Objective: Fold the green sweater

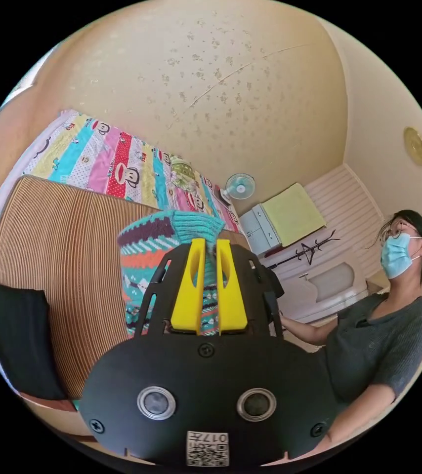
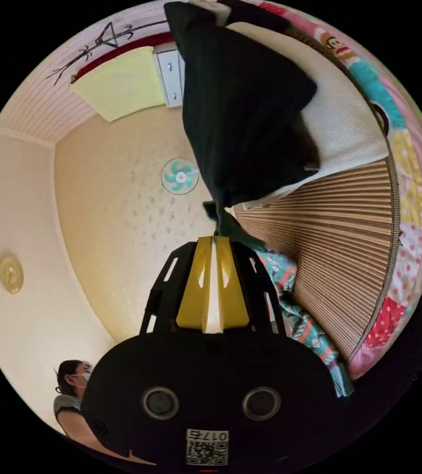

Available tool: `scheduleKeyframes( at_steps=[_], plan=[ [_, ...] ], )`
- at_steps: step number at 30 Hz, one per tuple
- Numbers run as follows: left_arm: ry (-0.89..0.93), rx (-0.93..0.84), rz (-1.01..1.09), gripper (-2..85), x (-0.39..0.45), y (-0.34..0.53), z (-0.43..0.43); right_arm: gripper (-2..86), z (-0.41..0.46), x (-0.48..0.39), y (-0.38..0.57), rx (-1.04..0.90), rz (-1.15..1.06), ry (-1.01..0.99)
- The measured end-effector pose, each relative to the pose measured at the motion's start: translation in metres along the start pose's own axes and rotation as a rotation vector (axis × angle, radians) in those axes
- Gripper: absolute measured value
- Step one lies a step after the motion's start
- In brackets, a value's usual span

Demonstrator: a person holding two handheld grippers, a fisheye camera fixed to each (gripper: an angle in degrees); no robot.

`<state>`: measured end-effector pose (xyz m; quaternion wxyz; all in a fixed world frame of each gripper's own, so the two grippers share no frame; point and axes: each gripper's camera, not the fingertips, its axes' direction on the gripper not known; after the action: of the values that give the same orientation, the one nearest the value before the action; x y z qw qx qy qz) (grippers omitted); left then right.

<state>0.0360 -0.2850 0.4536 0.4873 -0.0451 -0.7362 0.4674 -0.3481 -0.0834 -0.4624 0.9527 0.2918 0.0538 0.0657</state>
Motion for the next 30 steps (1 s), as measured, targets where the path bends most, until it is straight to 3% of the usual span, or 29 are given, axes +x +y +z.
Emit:
scheduleKeyframes(
  at_steps=[5,8,11,16,23,27,30],
  plan=[
    [0.069,-0.071,-0.097,5.4,0.033,-0.004,0.198,3.8,-0.02,0.051,-0.012,0.002,0.219,0.164],
    [0.164,-0.234,-0.153,9.4,0.059,0.02,0.336,5.9,-0.024,0.072,-0.012,-0.031,0.276,0.137],
    [0.291,-0.338,-0.206,9.6,0.073,0.06,0.42,7.5,-0.029,0.092,-0.015,-0.001,0.349,0.06],
    [0.065,-0.513,-0.283,10.5,0.057,0.128,0.449,10.1,-0.01,0.096,-0.049,-0.047,0.292,0.121],
    [-0.126,-0.767,-0.384,10.4,0.01,0.22,0.422,10.8,0.043,0.12,-0.081,-0.017,0.248,0.214],
    [-0.157,-0.797,-0.421,9.9,0.0,0.241,0.408,4.9,0.084,0.128,-0.072,-0.039,0.22,0.358],
    [-0.136,-0.774,-0.461,9.1,-0.004,0.246,0.397,3.3,0.115,0.095,-0.039,-0.047,0.043,0.288]
  ],
)
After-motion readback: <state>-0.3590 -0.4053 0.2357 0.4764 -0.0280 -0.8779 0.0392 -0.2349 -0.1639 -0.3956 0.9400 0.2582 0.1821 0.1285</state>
